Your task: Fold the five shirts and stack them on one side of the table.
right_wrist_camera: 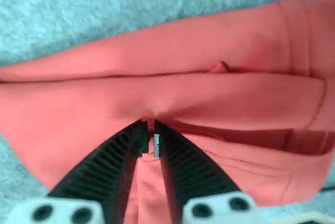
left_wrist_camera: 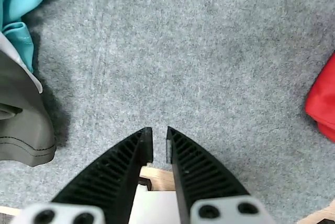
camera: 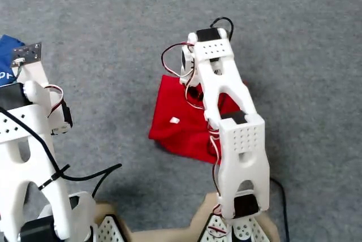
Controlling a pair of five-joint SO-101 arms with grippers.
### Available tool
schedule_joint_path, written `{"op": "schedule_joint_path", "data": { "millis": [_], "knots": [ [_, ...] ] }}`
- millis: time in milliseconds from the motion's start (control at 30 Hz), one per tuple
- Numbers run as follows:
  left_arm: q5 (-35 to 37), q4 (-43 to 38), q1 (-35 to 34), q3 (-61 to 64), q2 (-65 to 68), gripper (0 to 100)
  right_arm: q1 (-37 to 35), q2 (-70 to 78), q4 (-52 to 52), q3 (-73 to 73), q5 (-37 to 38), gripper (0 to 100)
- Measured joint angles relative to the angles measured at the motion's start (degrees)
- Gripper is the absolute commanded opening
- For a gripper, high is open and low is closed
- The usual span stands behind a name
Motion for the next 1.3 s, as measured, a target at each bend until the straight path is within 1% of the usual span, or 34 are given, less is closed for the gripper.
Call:
{"op": "schedule_joint_path", "data": {
  "millis": [133, 367, 467, 700, 800, 1067, 1233, 1300],
  "knots": [
    [0.00, 0.00, 0.00, 0.00, 0.00, 6, 0.00, 0.00, 3.08, -1.85, 0.00, 0.6],
    [0.00, 0.00, 0.00, 0.00, 0.00, 6, 0.00, -0.09, 3.34, -0.79, 0.00, 0.6],
    [0.00, 0.00, 0.00, 0.00, 0.00, 6, 0.00, -2.46, 3.34, 3.43, 0.00, 0.6],
    [0.00, 0.00, 0.00, 0.00, 0.00, 6, 0.00, -17.49, 3.34, 18.46, 3.08, 0.6],
    [0.00, 0.00, 0.00, 0.00, 0.00, 6, 0.00, -21.36, 3.34, 23.91, 3.87, 0.6],
    [0.00, 0.00, 0.00, 0.00, 0.00, 6, 0.00, -22.33, 3.34, 32.00, 5.01, 0.6],
    [0.00, 0.00, 0.00, 0.00, 0.00, 6, 3.69, -22.33, 3.34, 32.62, 7.82, 1.1],
    [0.00, 0.00, 0.00, 0.00, 0.00, 6, 5.71, -22.33, 3.34, 32.62, 9.23, 3.2]
  ]
}}
